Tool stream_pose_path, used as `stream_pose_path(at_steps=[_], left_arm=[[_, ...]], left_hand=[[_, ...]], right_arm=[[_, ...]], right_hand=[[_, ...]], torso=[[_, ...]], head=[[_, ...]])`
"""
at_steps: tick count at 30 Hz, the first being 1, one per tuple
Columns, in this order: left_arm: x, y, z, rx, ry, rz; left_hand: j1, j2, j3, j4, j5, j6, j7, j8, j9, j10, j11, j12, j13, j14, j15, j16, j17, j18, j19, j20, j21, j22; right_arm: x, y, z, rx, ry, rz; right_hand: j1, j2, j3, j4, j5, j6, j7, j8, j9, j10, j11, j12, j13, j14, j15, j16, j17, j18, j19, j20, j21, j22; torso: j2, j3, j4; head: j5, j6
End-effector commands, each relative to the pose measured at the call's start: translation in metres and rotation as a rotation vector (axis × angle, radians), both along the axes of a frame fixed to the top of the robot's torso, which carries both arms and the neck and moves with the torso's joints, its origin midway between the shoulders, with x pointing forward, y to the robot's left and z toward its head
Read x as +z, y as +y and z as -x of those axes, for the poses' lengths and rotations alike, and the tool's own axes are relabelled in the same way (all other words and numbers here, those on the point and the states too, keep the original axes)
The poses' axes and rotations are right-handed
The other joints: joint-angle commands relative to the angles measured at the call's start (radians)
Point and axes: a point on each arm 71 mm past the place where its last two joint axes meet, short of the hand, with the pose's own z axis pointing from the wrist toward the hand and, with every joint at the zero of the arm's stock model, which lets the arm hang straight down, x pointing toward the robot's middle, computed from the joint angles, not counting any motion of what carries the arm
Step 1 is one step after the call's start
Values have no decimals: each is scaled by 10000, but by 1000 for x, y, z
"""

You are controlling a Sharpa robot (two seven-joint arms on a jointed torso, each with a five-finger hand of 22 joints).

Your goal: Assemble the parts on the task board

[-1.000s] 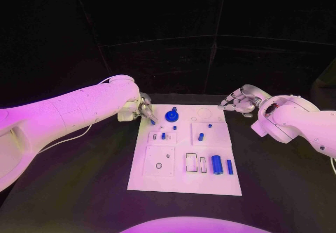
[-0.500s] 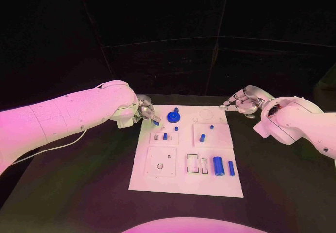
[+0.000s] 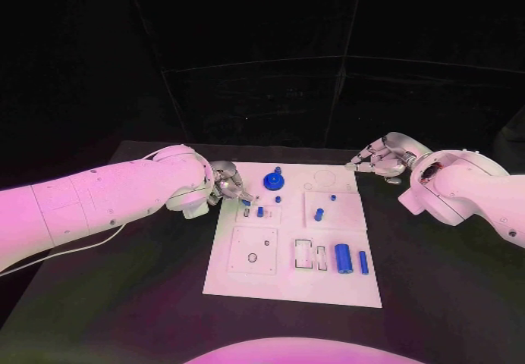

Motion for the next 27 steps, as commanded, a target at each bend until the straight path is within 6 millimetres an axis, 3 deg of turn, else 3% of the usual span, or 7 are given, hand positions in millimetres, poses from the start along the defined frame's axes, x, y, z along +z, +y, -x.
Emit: stream_pose_path(at_steps=[1,12,27], left_arm=[[2,-2,1,-191,-681,27],[-6,-3,10,-545,-892,-206],[-12,-1,13,-784,-848,-898]], left_hand=[[22,-80,947,-893,12,14,-69,54,18,36,-38,19,-15,1017,13,33,2462,100,70,12,11,5],[93,-293,1036,-1031,-1,11,-89,103,41,84,-54,60,41,1028,7,55,2509,92,84,5,33,44],[142,-352,1095,-1089,-2,16,-99,122,48,93,-64,52,23,1031,2,60,2521,88,91,1,43,63]], right_arm=[[2,0,0,70,-76,-67],[1,1,-1,74,-85,-68],[1,0,-1,92,-69,-66]], right_hand=[[-12,74,-72,-11,-54,-75,-28,60,-14,14,-3,44,-3,404,-55,-38,9,98,7,-21,-45,-13],[-15,88,-81,2,-85,-79,-28,66,-14,15,-2,49,-1,404,-55,-42,5,97,9,-21,-45,-9],[-15,88,-81,2,-85,-79,-28,66,-14,15,-2,49,-1,404,-55,-42,5,97,9,-21,-45,-9]], torso=[[2,-2,-10],[18,15,-12],[13,20,-22]], head=[[13,-6],[73,-58],[150,-100]])
